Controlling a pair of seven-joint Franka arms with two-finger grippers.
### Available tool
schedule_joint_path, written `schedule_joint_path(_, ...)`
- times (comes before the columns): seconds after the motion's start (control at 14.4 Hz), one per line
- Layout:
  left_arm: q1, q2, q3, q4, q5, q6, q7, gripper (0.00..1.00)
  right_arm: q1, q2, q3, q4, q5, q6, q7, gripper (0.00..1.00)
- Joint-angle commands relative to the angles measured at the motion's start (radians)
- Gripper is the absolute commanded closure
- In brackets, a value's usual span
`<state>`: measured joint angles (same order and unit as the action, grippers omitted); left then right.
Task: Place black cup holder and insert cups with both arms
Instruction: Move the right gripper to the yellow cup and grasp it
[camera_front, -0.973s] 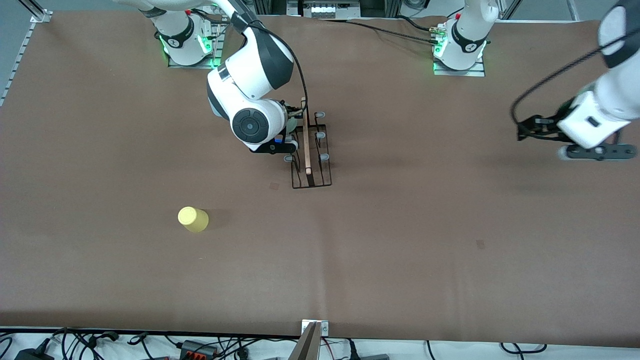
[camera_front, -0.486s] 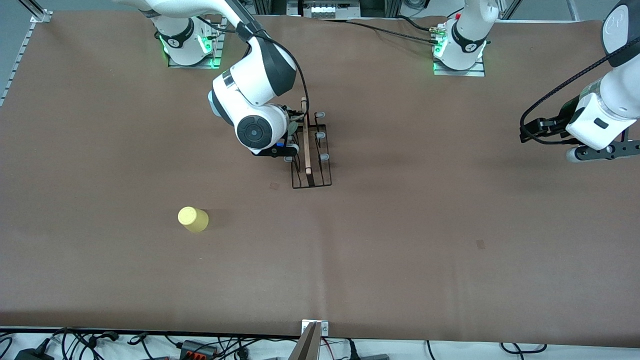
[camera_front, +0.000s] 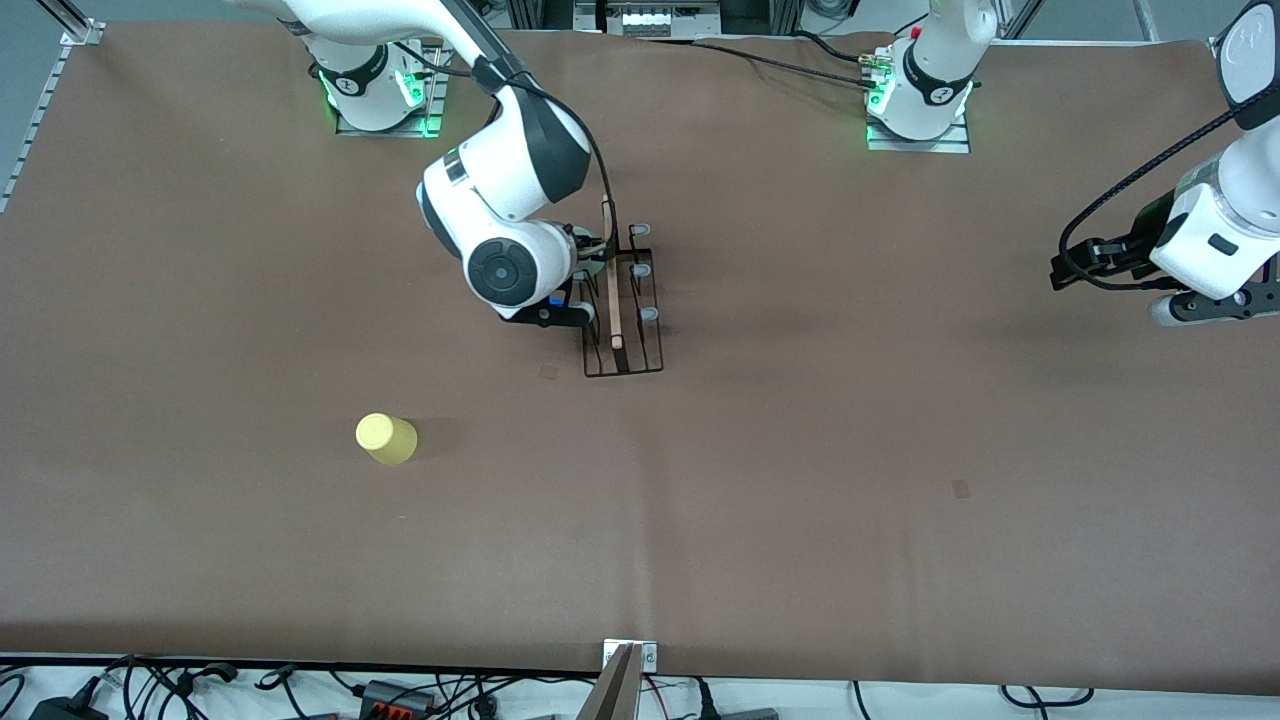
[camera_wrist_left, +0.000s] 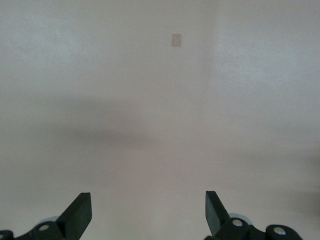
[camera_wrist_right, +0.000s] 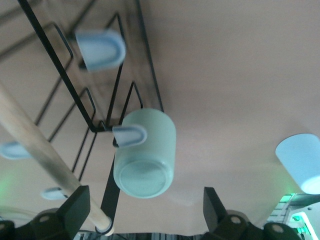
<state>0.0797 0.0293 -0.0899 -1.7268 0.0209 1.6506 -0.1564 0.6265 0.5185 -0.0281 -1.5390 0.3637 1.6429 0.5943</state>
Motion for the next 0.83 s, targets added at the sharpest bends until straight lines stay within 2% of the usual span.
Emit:
schedule_joint_path(0.0, 0.014, -0.006, -0.018, 0.012, 0.002, 0.0, -0.005, 0.0, -0.043, -0.07, -0.085, 0.013, -0.037, -0.009, 0.009, 0.0)
schedule_joint_path(0.21, 0.014, 0.0, -0.018, 0.038, -0.002, 0.0, -0.005, 0.0, -0.105, -0.048, -0.197, 0.059, -0.097, 0.075, -0.011, 0.0)
schedule_joint_path(0.35, 0.012, 0.006, -0.018, 0.047, -0.002, 0.001, -0.008, 0.0, -0.195, 0.027, -0.202, 0.085, -0.169, 0.209, -0.143, 0.0)
schedule_joint_path(0.56, 0.012, 0.006, -0.018, 0.047, -0.002, 0.002, -0.005, 0.0, -0.28, 0.127, -0.202, 0.129, -0.264, 0.346, -0.217, 0.0)
schedule_joint_path(0.76, 0.014, 0.006, -0.018, 0.047, -0.002, 0.001, -0.006, 0.0, -0.297, 0.17, -0.194, 0.142, -0.262, 0.394, -0.225, 0.0)
